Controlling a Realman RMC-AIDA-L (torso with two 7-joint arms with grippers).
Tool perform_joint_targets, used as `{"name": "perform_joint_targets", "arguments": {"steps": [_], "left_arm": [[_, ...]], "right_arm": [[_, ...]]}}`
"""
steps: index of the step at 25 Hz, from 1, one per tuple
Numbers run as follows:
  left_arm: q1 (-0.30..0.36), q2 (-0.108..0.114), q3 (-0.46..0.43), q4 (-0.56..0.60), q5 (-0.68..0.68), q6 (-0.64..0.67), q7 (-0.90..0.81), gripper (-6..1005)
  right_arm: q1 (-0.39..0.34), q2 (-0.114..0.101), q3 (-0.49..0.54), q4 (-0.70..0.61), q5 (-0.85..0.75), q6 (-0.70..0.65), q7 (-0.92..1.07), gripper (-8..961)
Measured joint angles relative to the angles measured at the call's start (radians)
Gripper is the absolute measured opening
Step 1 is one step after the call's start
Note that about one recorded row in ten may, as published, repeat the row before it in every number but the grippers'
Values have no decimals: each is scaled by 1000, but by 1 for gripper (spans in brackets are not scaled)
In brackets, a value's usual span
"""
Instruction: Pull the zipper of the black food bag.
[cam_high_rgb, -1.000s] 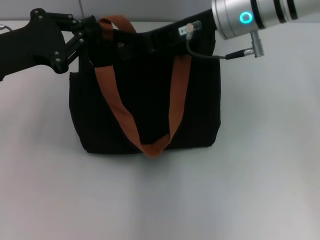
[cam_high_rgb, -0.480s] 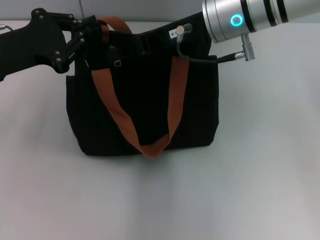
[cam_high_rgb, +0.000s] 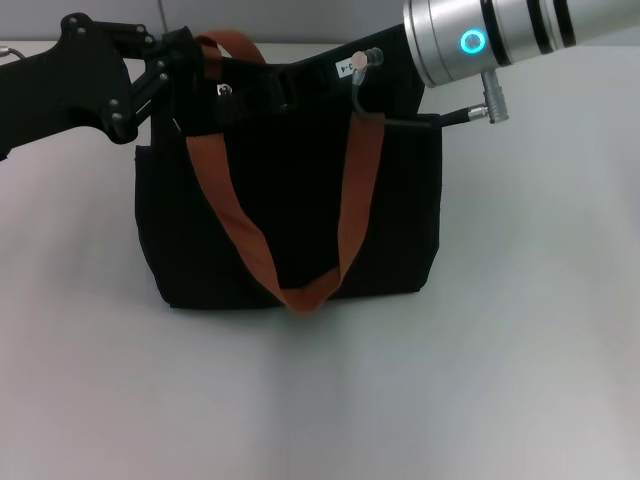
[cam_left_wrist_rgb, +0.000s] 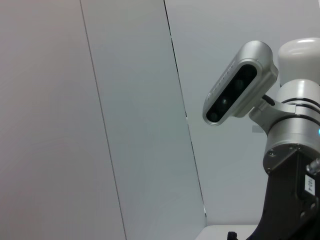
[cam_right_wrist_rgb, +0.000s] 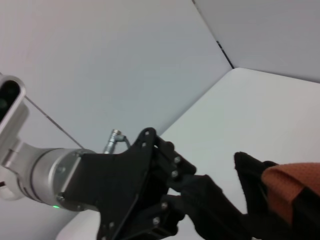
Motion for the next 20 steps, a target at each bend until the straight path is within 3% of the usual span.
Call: {"name": "perform_joint_targets", "arguments": {"steps": [20], "left_arm": [[8,0,0,-1,-4,6,-4,82]], "right_arm": [[-8,-5,7,1,4,13,7,182]]}}
